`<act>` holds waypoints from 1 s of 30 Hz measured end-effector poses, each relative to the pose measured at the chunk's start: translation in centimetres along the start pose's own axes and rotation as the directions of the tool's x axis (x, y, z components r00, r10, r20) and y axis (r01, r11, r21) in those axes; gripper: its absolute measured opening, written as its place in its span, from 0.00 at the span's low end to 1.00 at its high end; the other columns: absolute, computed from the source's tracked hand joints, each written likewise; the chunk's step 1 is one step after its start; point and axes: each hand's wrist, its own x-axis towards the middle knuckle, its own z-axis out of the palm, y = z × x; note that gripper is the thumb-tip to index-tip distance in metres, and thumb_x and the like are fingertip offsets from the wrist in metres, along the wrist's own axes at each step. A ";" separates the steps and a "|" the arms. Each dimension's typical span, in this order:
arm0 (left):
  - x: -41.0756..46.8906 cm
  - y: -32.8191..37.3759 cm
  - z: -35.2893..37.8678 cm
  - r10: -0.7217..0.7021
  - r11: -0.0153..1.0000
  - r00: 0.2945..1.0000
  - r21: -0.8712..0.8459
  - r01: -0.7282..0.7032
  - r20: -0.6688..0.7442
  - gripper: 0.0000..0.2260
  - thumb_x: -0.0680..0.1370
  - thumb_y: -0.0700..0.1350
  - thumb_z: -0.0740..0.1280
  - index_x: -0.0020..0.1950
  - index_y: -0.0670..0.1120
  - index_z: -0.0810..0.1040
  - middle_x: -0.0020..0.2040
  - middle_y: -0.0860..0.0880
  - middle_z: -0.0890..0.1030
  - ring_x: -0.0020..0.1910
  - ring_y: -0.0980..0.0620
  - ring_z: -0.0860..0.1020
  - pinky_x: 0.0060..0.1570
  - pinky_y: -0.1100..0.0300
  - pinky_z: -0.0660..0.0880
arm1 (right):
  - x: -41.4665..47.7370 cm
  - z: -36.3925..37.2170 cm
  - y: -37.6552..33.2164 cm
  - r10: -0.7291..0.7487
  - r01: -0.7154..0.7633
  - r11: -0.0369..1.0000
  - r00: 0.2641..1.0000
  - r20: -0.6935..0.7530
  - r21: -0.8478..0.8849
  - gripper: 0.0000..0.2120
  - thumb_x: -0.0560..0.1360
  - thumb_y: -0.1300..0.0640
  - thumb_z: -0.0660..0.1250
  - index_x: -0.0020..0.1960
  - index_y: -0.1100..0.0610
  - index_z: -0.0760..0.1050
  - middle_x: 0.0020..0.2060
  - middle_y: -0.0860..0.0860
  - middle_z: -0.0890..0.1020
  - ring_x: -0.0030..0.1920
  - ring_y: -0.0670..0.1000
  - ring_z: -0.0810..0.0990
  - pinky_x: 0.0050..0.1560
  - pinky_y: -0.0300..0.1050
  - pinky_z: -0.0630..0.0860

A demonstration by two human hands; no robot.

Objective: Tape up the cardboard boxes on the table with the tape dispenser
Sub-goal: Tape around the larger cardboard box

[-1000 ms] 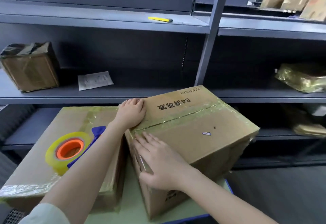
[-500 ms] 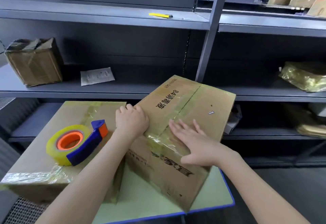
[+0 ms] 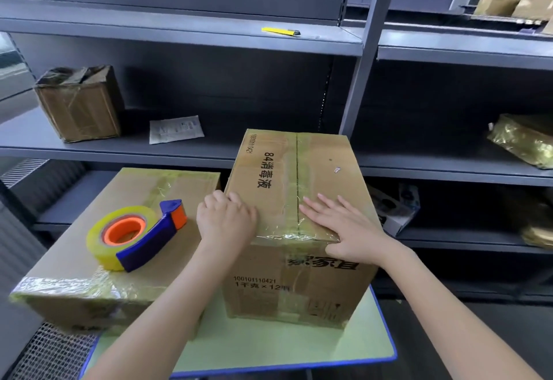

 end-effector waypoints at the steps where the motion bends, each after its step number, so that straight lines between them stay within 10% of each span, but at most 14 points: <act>1: 0.1 -0.3 0.2 0.010 0.999 1.000 -0.041 -0.010 -0.006 0.17 0.81 0.53 0.50 0.56 0.42 0.71 0.55 0.43 0.75 0.54 0.44 0.74 0.50 0.56 0.69 | 0.0 -0.1 -0.1 0.006 -0.006 1.000 1.000 0.002 0.009 0.40 0.74 0.58 0.61 0.76 0.43 0.41 0.73 0.37 0.39 0.75 0.43 0.36 0.74 0.48 0.33; 6: 1.1 -4.4 1.5 0.009 0.955 1.000 -0.295 -0.016 -0.025 0.13 0.82 0.45 0.50 0.55 0.39 0.70 0.53 0.42 0.75 0.52 0.42 0.75 0.53 0.52 0.72 | 1.2 -1.1 -3.2 -0.010 0.013 0.982 1.000 -0.020 0.190 0.30 0.80 0.50 0.57 0.77 0.47 0.46 0.75 0.42 0.44 0.75 0.44 0.39 0.74 0.45 0.35; 13: 1.0 -12.5 4.2 -0.273 0.962 0.921 0.056 0.268 0.279 0.30 0.77 0.63 0.60 0.66 0.39 0.67 0.64 0.42 0.72 0.63 0.43 0.70 0.60 0.55 0.66 | 6.4 -0.5 -9.2 -0.109 0.159 0.957 0.972 -0.207 0.242 0.27 0.82 0.52 0.54 0.77 0.49 0.48 0.76 0.42 0.49 0.75 0.41 0.44 0.71 0.36 0.39; 22: 0.8 -16.0 7.5 -0.230 0.966 0.911 -0.032 0.256 0.344 0.17 0.79 0.52 0.61 0.63 0.44 0.68 0.63 0.46 0.74 0.65 0.46 0.70 0.67 0.51 0.58 | 9.5 1.0 -11.3 -0.103 0.144 0.979 0.960 -0.260 0.145 0.24 0.82 0.53 0.51 0.77 0.52 0.52 0.76 0.46 0.55 0.76 0.45 0.48 0.70 0.36 0.36; 26: 0.8 -15.8 6.8 -0.276 0.903 0.922 -0.255 0.345 0.270 0.10 0.79 0.49 0.61 0.49 0.43 0.67 0.52 0.45 0.76 0.58 0.43 0.73 0.59 0.52 0.64 | 9.4 1.2 -11.4 -0.098 0.156 0.976 0.938 -0.333 0.152 0.23 0.82 0.54 0.53 0.76 0.54 0.57 0.75 0.47 0.60 0.76 0.44 0.51 0.69 0.33 0.38; 30: 1.7 -13.6 3.5 -0.260 0.606 0.947 -0.732 0.311 0.187 0.07 0.78 0.43 0.64 0.46 0.40 0.70 0.41 0.47 0.74 0.48 0.43 0.77 0.47 0.50 0.72 | 9.3 0.2 -12.7 0.032 0.155 0.911 0.898 -0.440 0.382 0.20 0.80 0.53 0.58 0.71 0.56 0.68 0.69 0.48 0.71 0.70 0.44 0.65 0.65 0.31 0.56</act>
